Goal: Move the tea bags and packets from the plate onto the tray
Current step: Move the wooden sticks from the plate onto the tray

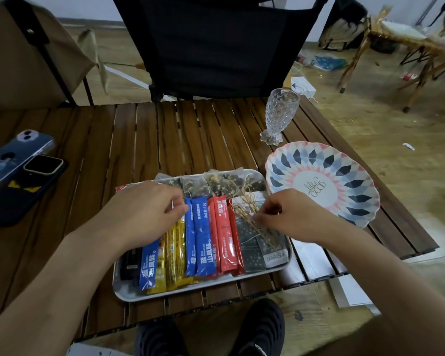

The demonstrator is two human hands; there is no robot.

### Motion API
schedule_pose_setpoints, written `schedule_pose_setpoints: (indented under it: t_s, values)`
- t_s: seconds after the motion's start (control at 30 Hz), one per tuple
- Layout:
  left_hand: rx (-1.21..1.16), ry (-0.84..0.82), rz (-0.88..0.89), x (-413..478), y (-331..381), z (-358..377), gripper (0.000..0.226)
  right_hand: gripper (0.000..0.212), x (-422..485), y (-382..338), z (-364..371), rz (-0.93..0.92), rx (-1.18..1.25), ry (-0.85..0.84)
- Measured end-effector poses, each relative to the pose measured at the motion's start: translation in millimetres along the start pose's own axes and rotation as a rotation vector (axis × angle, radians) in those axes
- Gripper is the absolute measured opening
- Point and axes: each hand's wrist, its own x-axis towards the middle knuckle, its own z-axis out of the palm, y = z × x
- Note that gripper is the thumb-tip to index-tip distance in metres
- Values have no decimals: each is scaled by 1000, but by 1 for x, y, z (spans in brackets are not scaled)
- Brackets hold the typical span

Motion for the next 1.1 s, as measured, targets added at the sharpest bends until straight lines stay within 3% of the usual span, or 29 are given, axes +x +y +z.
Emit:
schedule_pose_setpoints:
  t_s: [0.2, 0.33, 0.57, 0.77, 1.1]
  values:
    - [1, 7, 10, -1, 2, 0, 19, 21, -5, -7, 9, 9, -111, 10]
    - [6, 10, 11, -1, 1, 0, 20, 20, -8, -12, 8, -34, -59, 30]
    - [11, 10, 4, 1, -1, 3, 21, 28, -15, -19, 24, -37, -194, -49]
    - [12, 16, 13, 0, 0, 1, 20, 31, -11, -15, 18, -5, -226, 129]
    - [11, 4, 9, 0, -2, 3, 21, 24, 4, 0, 22, 45, -242, 136]
